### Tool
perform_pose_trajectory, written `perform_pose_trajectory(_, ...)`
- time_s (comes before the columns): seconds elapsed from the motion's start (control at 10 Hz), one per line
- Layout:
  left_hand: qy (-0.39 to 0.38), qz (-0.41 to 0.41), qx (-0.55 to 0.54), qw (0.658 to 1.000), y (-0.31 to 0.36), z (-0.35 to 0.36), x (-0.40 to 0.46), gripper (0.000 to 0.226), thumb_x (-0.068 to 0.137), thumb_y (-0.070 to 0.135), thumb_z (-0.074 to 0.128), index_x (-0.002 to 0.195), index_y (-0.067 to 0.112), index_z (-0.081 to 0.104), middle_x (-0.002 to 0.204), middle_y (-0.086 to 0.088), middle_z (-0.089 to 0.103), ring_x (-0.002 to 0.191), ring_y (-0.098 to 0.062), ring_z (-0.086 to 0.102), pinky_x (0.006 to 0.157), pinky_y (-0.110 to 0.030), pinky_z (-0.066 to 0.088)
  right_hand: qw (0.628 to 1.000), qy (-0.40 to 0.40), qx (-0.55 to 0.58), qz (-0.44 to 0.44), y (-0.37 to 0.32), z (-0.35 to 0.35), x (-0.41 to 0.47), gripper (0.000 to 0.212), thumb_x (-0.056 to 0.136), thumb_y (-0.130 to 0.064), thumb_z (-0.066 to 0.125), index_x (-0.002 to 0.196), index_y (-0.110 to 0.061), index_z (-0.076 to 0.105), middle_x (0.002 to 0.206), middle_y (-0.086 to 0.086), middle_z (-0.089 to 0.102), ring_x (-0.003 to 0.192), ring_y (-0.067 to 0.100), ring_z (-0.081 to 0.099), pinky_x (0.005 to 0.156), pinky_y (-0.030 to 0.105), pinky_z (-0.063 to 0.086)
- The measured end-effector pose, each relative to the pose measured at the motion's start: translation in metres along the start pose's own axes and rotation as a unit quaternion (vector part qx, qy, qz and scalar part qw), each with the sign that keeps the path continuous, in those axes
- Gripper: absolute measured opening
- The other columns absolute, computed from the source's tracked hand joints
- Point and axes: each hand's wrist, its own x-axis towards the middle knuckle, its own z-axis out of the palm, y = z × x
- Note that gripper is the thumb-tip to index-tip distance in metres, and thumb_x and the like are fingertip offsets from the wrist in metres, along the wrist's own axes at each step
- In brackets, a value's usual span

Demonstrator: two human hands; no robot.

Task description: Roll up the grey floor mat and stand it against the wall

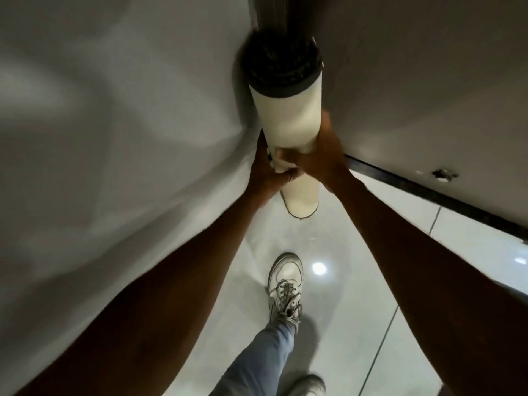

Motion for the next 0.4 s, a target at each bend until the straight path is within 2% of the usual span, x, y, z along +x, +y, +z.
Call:
perform_pose_trajectory(0.1,-0.063,-0.177,-0.310,0.932,0.013,-0.013,0.017,0.044,0.081,0.035,0.072,0.114,0.015,0.051,0.097,-0.029,0.075,0.077,-0.045,0.075,0.065,-0.048,0.063,1.000,0.014,0.018,-0.007,0.001,0.002,0.009,0.116,0.065,-0.041,0.096,0.157,-0.020,0.030,0.143,-0.011,0.051,0.124,0.006,0.045,0.077,-0.001,0.040)
perform_pose_trajectory(0.2,-0.045,-0.054,-0.138,0.988,0.014,-0.008,0.012,0.049,0.078,0.017,0.080,0.113,0.032,0.050,0.114,-0.032,0.069,0.098,-0.020,0.075,0.079,-0.032,0.063,1.000,0.017,-0.001,0.001,-0.001,0.003,0.004,0.118,0.065,-0.039,0.097,0.159,-0.017,0.028,0.149,-0.008,0.049,0.130,0.008,0.045,0.089,0.001,0.043)
perform_pose_trajectory(0.3,0.041,-0.040,-0.053,0.997,0.002,0.003,-0.009,0.087,0.078,0.011,0.083,0.148,0.031,0.036,0.153,-0.018,0.044,0.131,-0.011,0.053,0.107,-0.020,0.045,1.000,-0.004,-0.022,0.022,-0.007,-0.002,-0.005,0.139,0.060,-0.046,0.098,0.166,-0.021,0.013,0.166,0.003,0.036,0.151,0.030,0.038,0.115,0.046,0.046)
perform_pose_trajectory(0.4,0.053,0.054,0.010,0.997,0.009,0.003,-0.056,0.103,0.080,0.011,0.082,0.159,0.007,0.015,0.162,-0.019,0.027,0.149,-0.031,0.031,0.121,-0.039,0.034,0.995,-0.007,-0.080,0.066,-0.022,-0.016,-0.039,0.155,0.056,-0.059,0.096,0.168,-0.025,-0.005,0.176,0.008,0.013,0.161,0.046,0.013,0.122,0.072,0.025)
